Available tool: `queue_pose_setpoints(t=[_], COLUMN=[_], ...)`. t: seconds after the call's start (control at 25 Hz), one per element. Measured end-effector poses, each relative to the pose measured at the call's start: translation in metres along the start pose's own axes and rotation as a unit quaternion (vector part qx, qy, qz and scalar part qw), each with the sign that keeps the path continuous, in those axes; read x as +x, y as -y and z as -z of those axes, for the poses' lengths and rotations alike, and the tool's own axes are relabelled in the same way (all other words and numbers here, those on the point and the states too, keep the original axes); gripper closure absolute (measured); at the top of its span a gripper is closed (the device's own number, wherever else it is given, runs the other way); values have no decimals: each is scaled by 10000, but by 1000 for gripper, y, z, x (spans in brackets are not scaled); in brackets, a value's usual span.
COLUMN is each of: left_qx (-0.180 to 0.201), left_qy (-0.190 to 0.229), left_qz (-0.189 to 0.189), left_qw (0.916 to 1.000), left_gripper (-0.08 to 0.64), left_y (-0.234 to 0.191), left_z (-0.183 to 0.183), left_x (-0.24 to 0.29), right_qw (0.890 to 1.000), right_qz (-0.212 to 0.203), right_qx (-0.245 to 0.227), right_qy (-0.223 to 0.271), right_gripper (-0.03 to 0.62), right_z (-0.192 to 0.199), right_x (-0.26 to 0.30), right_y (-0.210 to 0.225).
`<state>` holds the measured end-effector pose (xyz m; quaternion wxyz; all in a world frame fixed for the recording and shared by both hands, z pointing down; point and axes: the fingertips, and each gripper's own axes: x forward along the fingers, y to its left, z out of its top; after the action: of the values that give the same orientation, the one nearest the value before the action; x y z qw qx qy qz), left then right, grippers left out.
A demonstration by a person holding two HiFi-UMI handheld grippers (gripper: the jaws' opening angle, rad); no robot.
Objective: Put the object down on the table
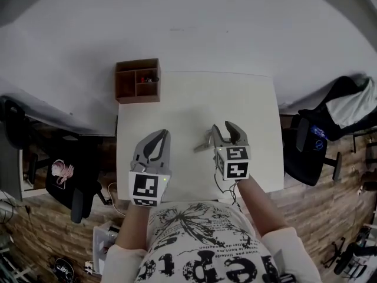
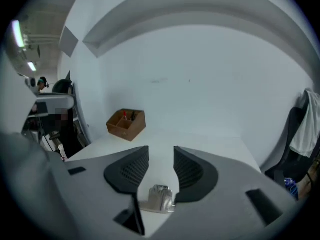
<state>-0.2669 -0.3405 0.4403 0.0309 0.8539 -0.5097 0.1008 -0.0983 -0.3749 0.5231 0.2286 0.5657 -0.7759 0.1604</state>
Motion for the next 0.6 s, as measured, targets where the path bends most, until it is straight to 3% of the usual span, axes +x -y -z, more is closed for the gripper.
queue_pose_setpoints(t=[0.12,0.28,0.6], left_qx=[74,227,375], left_qy=[173,356,722], left_qz=[-108,-188,-410], left_qw=[9998,9989,9958], left_gripper=[548,548,548], left_y=[7,19,31], left_z=[-17,-38,-76], left_x=[-6,-10,-17], right_qw=[9971,9897,9715], right_qz=[116,173,-203], right_qx=[-54,-18,-420], right_qy=[747,1422,2325], right_gripper=[537,597,598], right_z=[-30,-60,-94], right_x=[-32,-67,-119], right_y=[10,25,39])
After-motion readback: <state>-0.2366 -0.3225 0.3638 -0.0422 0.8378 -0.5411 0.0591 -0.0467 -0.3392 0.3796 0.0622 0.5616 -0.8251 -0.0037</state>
